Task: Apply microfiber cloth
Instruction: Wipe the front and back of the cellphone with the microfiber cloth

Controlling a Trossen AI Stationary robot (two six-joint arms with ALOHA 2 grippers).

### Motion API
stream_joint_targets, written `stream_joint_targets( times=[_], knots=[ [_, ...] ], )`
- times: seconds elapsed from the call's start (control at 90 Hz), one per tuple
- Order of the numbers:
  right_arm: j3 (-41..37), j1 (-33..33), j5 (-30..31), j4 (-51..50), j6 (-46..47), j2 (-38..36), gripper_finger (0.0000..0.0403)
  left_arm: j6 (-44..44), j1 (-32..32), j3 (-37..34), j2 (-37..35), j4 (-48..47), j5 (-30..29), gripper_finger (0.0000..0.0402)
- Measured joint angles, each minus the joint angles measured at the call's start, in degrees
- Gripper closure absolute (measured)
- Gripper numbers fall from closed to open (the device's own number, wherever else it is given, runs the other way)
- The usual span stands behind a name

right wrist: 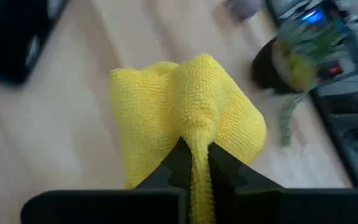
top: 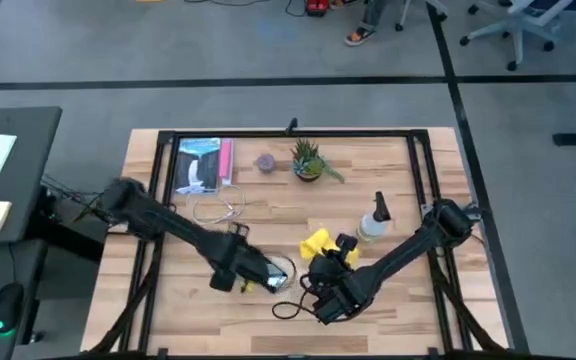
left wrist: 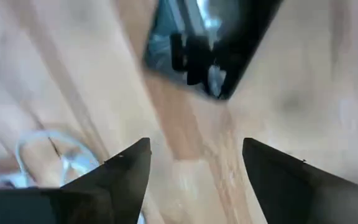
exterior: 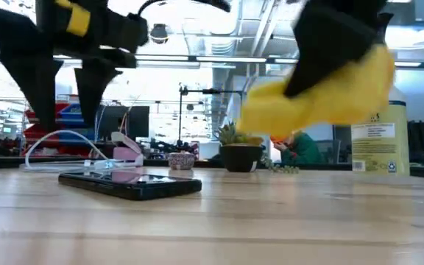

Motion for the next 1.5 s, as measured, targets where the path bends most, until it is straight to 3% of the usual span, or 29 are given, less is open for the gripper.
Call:
stream_joint_targets(
  times=[0.2, 0.333, 0.411, 0.611, 0.922, 1.122, 1.344, 1.5],
  knots=[
    [-4.1, -4.7, -15.9, 10.7, -18.0, 0.1, 0.0393, -8.6, 1.4, -19.0, -19.6, 19.2, 0.1, 0.0169],
    [-4.4, -6.1, -32.1, 10.5, -26.5, 0.0, 0.0393, -12.9, 0.0, -27.5, -27.4, 28.4, 0.0, 0.0169],
    [-4.4, -5.7, -37.3, 9.8, -29.0, 0.0, 0.0388, -13.6, -1.0, -31.0, -29.9, 33.2, 0.0, 0.0169],
    [-4.4, -3.6, -37.8, 3.3, -29.7, 0.0, 0.0347, -13.5, -2.5, -35.8, -30.2, 42.2, -1.2, 0.0169],
    [2.3, -5.4, -42.4, -0.3, -29.0, -0.2, 0.0223, -7.9, -3.3, -35.7, -27.4, 47.9, -3.8, 0.0169],
    [7.6, -6.4, -42.3, 13.1, -28.6, -0.3, 0.0186, -3.8, -1.3, -35.6, -27.5, 54.0, -3.8, 0.0169],
    [6.2, -7.2, -40.3, 33.6, -29.8, 0.0, 0.0180, -2.2, 0.3, -35.6, -27.5, 54.5, -3.1, 0.0169],
    [6.0, -8.4, -38.5, 39.0, -30.1, 0.0, 0.0179, 0.6, 0.3, -35.6, -27.5, 57.3, -2.7, 0.0169]
  ],
)
